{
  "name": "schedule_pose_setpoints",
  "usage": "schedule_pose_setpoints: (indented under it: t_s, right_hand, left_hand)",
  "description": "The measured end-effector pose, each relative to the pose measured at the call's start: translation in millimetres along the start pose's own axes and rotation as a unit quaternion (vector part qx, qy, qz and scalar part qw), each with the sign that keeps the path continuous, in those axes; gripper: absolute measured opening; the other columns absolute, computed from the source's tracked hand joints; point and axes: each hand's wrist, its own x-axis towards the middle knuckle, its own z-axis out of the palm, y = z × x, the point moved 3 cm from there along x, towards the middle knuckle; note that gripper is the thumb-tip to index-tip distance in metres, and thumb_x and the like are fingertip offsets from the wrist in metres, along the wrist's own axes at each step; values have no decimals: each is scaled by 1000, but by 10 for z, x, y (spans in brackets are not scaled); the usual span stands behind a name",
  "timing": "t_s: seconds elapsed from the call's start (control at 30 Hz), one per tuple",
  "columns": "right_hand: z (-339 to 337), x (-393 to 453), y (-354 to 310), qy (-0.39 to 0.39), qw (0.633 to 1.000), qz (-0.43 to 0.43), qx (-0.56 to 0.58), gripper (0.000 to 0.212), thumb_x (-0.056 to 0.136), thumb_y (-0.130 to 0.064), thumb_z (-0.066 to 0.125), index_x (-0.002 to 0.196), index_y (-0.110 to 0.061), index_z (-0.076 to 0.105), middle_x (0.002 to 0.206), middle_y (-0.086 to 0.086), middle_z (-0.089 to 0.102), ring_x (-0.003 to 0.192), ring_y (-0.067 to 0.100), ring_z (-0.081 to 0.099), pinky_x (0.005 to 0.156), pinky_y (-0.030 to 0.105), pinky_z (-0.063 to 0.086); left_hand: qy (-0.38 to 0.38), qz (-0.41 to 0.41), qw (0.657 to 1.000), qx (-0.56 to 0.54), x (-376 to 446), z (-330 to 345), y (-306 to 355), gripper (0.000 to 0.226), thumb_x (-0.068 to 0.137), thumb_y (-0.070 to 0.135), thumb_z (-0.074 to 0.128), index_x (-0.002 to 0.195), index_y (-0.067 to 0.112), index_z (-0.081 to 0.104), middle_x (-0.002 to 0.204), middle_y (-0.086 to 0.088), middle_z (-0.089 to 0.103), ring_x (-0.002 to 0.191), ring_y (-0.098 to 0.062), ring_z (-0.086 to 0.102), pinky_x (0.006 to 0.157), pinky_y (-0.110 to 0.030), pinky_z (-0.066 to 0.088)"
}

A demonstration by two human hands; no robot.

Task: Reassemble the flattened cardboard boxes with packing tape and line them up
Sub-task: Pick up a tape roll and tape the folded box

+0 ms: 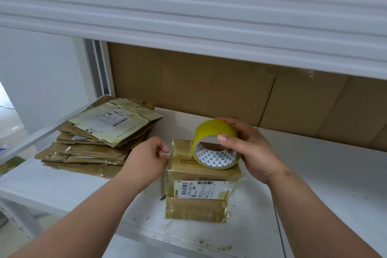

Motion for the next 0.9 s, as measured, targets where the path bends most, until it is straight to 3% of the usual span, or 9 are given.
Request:
schedule_pose_setpoints:
  t_s: [0.07,0.13,0.2,0.27,0.33,0.4,0.53,0.67,0.9]
  right_hand:
    - [0,-8,-12,-3,1000,-1,3,64,50,-54,79,111,-38,69,109,-5,71,97,14,69,76,22,50]
    - [-3,-19,-16,-1,1000,-2,4,60,50,-55,78,109,-40,70,107,-6,71,95,13,69,74,20,50]
    - [0,-26,-13,-3,1000,-4,-2,57,51,-56,78,106,-44,69,109,-7,71,96,11,68,74,20,49]
    - [10,-32,-17,-7,1000,-7,-9,53,51,-58,77,103,-49,69,110,-8,70,95,8,68,74,19,50]
    - [19,-38,-33,-11,1000,-5,-16,52,51,-60,77,102,-53,68,110,-10,69,94,5,68,74,19,50]
    - [20,-41,-40,-16,1000,-2,-21,51,52,-62,76,101,-56,66,107,-14,68,88,1,67,75,18,50]
    - [-24,-45,35,-30,998,11,-50,63,58,-54,81,114,-55,54,116,-11,66,102,6,66,89,27,55]
    - [-144,-53,99,-25,997,43,-67,66,54,-41,82,112,-32,53,100,1,69,96,19,70,93,42,56]
    - [-358,-13,-43,-40,995,21,-91,57,52,-38,86,104,-25,67,101,2,74,95,18,71,90,38,56]
  left_hand:
    - [-13,13,1000,6,-12,-51,124,17,95,5,51,90,19,61,85,-3,69,73,-21,68,76,-41,59]
    - [-56,-17,996,-60,-35,-126,225,18,101,14,48,115,20,57,99,-4,69,73,-20,71,73,-36,60]
    - [-129,-28,988,-79,-77,-179,317,45,100,25,53,142,33,39,113,0,66,81,-20,72,79,-35,60]
    - [-187,10,981,43,-78,-186,395,81,89,38,68,153,41,18,143,2,49,107,-18,65,93,-31,54]
    - [-201,54,963,171,-20,-108,447,111,76,51,78,156,42,2,164,3,14,141,-21,38,111,-29,36]
    - [-211,71,944,243,30,47,445,123,69,65,77,156,39,-6,165,7,-5,149,-22,20,118,-35,28]
    - [-180,85,942,271,59,286,326,126,63,79,69,156,38,-5,162,7,2,144,-25,30,112,-41,37]
    - [-179,89,930,309,85,246,308,130,64,83,62,155,34,-16,163,3,-1,147,-25,25,113,-42,36]
    - [-213,85,919,321,76,160,302,127,70,78,59,154,27,-22,163,0,-7,147,-24,25,114,-34,34]
